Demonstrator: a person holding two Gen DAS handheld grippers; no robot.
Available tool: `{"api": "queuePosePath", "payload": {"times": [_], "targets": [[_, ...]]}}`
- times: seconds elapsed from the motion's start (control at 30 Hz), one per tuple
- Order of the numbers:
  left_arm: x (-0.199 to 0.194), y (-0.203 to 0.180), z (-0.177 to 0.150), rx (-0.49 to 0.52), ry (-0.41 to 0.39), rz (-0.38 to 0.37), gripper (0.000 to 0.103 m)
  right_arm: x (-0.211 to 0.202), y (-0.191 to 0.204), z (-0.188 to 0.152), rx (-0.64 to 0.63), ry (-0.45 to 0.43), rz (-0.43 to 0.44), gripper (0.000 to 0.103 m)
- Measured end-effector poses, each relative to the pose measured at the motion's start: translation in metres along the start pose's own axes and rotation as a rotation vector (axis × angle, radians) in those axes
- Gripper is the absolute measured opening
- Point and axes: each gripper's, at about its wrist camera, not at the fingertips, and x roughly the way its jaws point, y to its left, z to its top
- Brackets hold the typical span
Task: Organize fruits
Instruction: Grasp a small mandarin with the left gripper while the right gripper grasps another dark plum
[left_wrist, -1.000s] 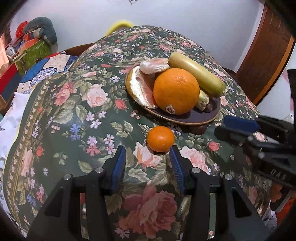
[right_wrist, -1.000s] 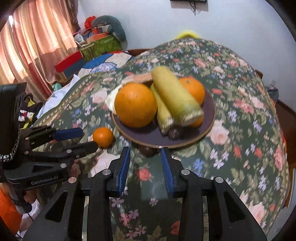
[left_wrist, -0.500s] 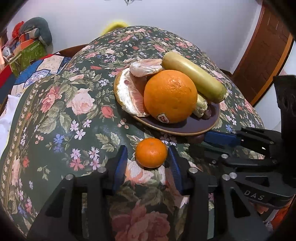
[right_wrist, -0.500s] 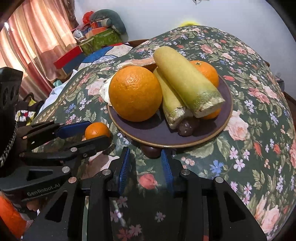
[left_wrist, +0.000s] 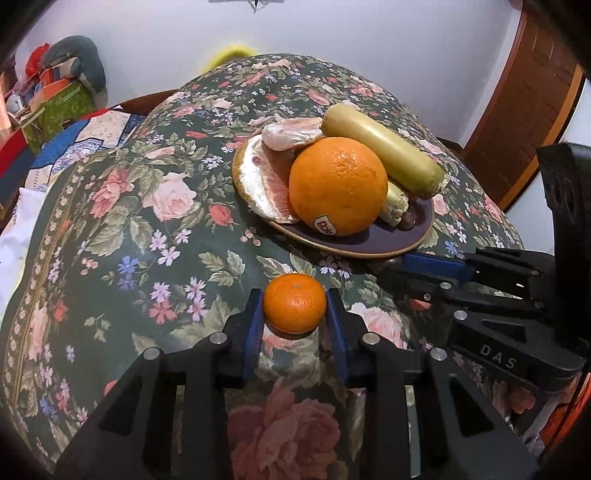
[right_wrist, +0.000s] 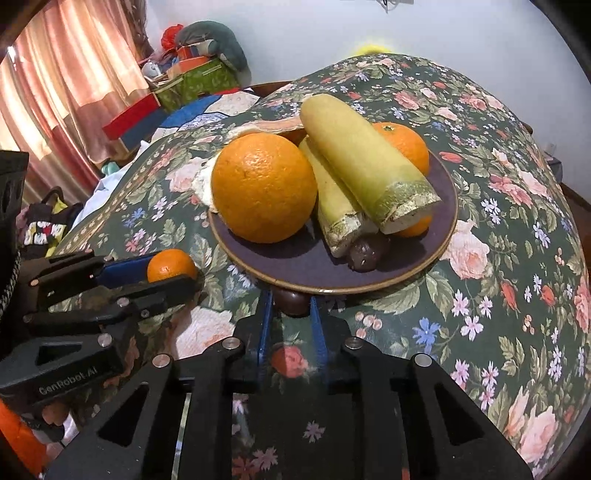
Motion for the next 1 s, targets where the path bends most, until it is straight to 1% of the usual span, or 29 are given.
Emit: {"api": "queuePosePath", "payload": {"times": [0.1, 0.2, 0.23, 0.3, 0.33, 0.37, 0.53, 0.6, 0.7, 0.77, 0.8, 0.9, 1.0], "targets": [[-0.009, 0.000, -0.001, 0.003, -0.015, 0.007, 0.033, -0.007, 0.003, -0.005, -0.011, -0.006, 0.016, 0.015], [-0.018, -0.002, 0.000, 0.005, -0.030, 0.006, 0.033, -0.013, 0.007, -0.006, -0.029, -0.013, -0.015, 0.015], [-0.021, -0.002, 0.000, 0.005, -0.036, 0.006, 0.033, -0.013, 0.008, -0.005, -0.031, -0.008, -0.025, 0.017], [-0.025, -0.003, 0.000, 0.004, -0.045, 0.003, 0.033, -0.010, 0.006, -0.003, -0.022, 0.008, -0.034, 0.028], [-0.027, -0.002, 0.000, 0.004, -0.049, 0.003, 0.033, -0.008, 0.005, -0.002, -0.017, 0.009, -0.035, 0.039], [-0.028, -0.002, 0.000, 0.005, -0.053, 0.004, 0.033, -0.005, 0.004, -0.001, -0.013, 0.010, -0.038, 0.045], [-0.029, 0.001, 0.000, 0.011, -0.058, 0.014, 0.033, 0.007, 0.000, 0.006, 0.002, 0.013, -0.039, 0.045], [-0.028, 0.003, 0.000, 0.011, -0.056, 0.022, 0.033, 0.012, 0.000, 0.008, 0.001, 0.018, -0.044, 0.043], [-0.026, 0.005, -0.001, 0.006, -0.054, 0.023, 0.033, 0.013, 0.002, 0.008, -0.008, 0.015, -0.065, 0.035], [-0.025, 0.006, -0.002, 0.001, -0.050, 0.021, 0.033, 0.012, 0.000, 0.008, -0.005, 0.013, -0.064, 0.020], [-0.024, 0.005, -0.002, 0.000, -0.050, 0.021, 0.033, 0.011, 0.000, 0.007, -0.004, 0.015, -0.045, 0.018], [-0.025, 0.003, -0.003, 0.005, -0.049, 0.019, 0.033, 0.010, 0.002, 0.006, -0.019, 0.016, -0.046, 0.018], [-0.027, 0.000, -0.001, 0.012, -0.053, 0.019, 0.033, 0.003, 0.006, 0.002, -0.039, 0.009, -0.023, 0.018]]}}
